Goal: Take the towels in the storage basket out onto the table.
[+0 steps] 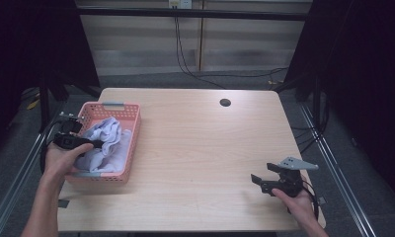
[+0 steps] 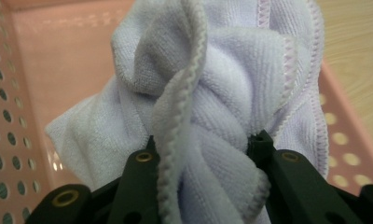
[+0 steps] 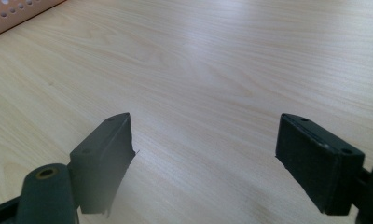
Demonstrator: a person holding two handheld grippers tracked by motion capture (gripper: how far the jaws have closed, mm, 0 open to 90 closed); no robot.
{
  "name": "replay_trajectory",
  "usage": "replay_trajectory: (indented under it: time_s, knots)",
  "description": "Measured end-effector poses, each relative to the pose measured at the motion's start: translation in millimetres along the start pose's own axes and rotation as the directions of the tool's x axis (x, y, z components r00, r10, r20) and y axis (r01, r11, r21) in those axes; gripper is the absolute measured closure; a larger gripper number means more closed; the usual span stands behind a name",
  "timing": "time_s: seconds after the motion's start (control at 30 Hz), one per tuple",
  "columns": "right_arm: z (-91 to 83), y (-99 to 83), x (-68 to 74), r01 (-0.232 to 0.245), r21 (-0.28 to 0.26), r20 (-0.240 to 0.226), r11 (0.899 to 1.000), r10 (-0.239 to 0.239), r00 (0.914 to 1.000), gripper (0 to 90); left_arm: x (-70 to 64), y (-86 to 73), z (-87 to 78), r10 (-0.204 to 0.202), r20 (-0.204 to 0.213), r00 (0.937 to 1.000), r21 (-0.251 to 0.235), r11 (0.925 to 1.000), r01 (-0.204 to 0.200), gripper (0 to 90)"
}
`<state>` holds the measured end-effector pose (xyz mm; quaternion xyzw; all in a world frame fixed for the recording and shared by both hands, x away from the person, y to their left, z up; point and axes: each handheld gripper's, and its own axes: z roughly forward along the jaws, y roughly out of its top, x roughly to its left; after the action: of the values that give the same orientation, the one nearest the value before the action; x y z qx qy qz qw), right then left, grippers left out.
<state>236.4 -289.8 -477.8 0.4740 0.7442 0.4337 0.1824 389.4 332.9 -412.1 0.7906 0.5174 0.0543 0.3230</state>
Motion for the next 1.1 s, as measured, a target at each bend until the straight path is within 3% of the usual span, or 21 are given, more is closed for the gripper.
replay_trajectory:
  time_s: [0.03, 0.13, 0.43, 0.47, 0.87, 1.1]
  knots:
    - [0.0, 0.0, 0.0, 0.0, 0.0, 0.0, 1.0, 0.0, 1.0, 18.5, 0.0, 0.0, 0.0, 0.0, 0.0, 1.0, 0.0, 1.0, 0.0, 66.7]
    - [-0.1, 0.0, -0.1, -0.005, 0.001, -0.002, 1.0, 0.005, 1.0, 18.4, -1.0, 3.7, -13.2, -0.008, 0.032, 0.9995, -0.069, 0.9975, 0.011, 66.6]
    - [-0.7, 0.1, 0.0, -0.006, 0.002, -0.005, 1.0, 0.006, 1.0, 18.4, -8.5, 14.1, -31.6, 0.007, 0.076, 0.9971, -0.148, 0.989, 0.005, 66.5]
    - [-0.7, 0.1, -0.1, -0.006, 0.002, -0.007, 1.0, 0.006, 1.0, 18.3, -8.8, 16.2, -35.3, 0.011, 0.098, 0.9951, -0.165, 0.9863, 0.006, 66.5]
    - [-1.4, 0.4, -0.2, -0.012, -0.002, -0.014, 1.0, 0.012, 0.9998, 18.1, -17.6, 35.4, -61.0, 0.04, 0.113, 0.9928, -0.245, 0.9694, -0.012, 66.5]
    - [-4.3, 1.8, 0.1, -0.009, -0.03, -0.047, 1.0, 0.007, 0.9989, 16.5, -29.8, 53.9, -77.9, 0.082, 0.108, 0.9908, -0.274, 0.9604, -0.049, 66.4]
